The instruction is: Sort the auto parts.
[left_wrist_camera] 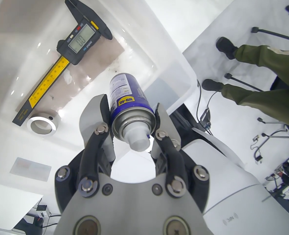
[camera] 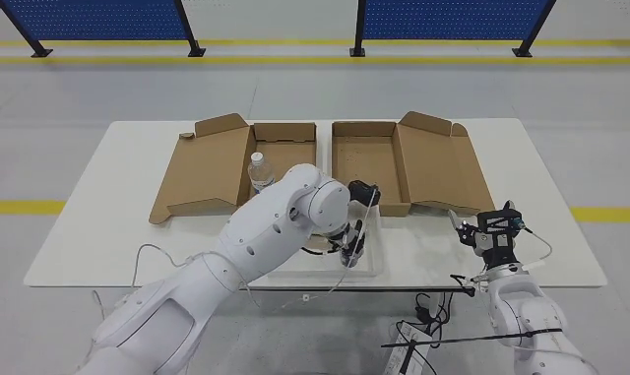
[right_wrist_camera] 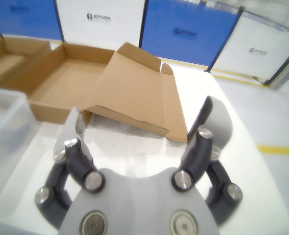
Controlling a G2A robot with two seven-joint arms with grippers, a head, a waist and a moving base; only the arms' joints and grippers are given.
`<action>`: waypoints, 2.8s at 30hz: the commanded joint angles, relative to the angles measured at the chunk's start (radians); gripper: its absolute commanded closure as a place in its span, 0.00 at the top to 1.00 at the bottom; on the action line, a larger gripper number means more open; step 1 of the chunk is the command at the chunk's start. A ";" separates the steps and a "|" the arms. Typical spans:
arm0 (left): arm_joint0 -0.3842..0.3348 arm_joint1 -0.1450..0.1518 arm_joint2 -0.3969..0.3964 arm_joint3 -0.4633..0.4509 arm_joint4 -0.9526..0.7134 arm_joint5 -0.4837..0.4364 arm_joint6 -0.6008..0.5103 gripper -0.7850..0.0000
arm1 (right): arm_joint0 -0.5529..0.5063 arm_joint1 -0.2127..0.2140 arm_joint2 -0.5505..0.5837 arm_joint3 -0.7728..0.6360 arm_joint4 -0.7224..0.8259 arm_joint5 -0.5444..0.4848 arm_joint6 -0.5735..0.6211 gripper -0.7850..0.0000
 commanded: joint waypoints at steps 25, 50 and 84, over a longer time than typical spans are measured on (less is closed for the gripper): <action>-0.106 0.246 0.049 -0.337 -0.306 0.083 -0.004 0.00 | 0.000 0.000 0.000 0.000 0.000 0.000 0.000 1.00; -0.277 0.364 0.230 -0.396 -0.470 0.137 -0.004 0.00 | 0.000 0.000 0.000 0.000 0.000 0.000 0.000 1.00; -0.291 0.339 0.147 -0.179 -0.235 0.221 0.371 0.00 | 0.000 0.000 0.000 0.000 0.000 0.000 0.000 1.00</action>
